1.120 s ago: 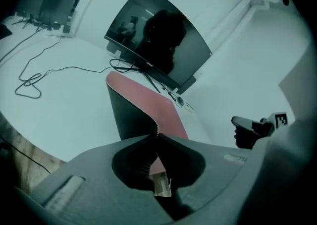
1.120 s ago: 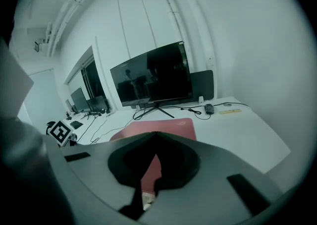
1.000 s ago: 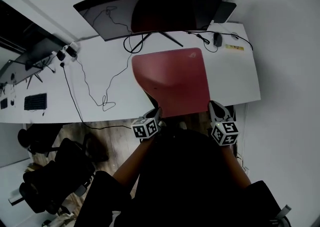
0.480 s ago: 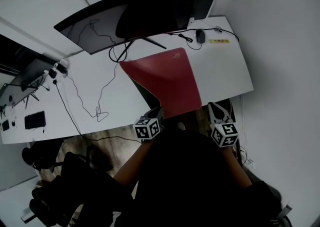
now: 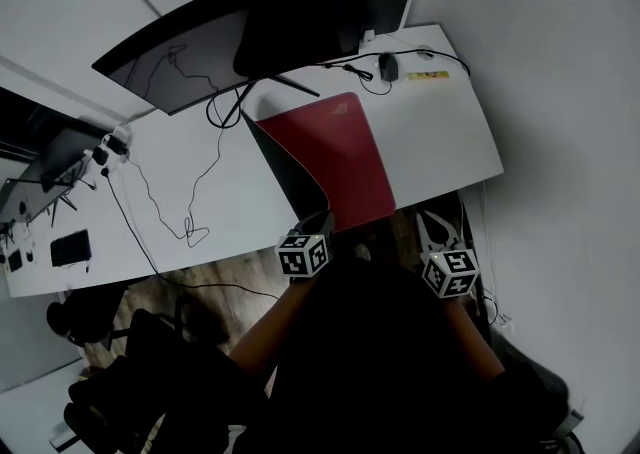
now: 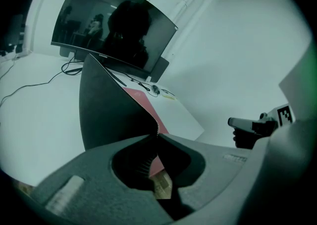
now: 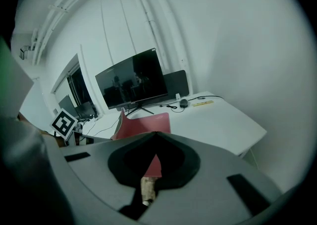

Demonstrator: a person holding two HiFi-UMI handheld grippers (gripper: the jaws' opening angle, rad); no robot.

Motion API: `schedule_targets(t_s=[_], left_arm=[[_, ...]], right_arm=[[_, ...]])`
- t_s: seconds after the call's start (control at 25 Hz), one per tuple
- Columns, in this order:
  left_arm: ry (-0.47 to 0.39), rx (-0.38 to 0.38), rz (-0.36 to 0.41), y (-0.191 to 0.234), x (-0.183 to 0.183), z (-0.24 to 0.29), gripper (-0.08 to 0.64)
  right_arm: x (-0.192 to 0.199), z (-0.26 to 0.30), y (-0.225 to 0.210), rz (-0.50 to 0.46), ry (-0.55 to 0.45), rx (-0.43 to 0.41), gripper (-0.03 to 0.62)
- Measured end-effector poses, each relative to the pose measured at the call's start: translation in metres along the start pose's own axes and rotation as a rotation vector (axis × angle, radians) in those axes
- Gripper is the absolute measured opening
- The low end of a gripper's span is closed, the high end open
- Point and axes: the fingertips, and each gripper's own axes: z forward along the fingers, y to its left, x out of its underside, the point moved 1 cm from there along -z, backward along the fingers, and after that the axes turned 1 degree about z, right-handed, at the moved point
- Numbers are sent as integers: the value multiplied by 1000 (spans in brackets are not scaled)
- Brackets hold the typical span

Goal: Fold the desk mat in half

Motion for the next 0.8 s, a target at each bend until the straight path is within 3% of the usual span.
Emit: schedule_targets(t_s=[0.28,0.56,0.8], left_arm=[[28,12,30,-20,4,19,31],[43,-14,9,-34,11,46,31],[144,46,90,-59,32,75,31]], right_arm=[[-1,-5,-10,23,-11,-18,-2],[-1,-8,-16,17,-34,-52,-2],[8,-15,-30,33,-17,-26,-2]])
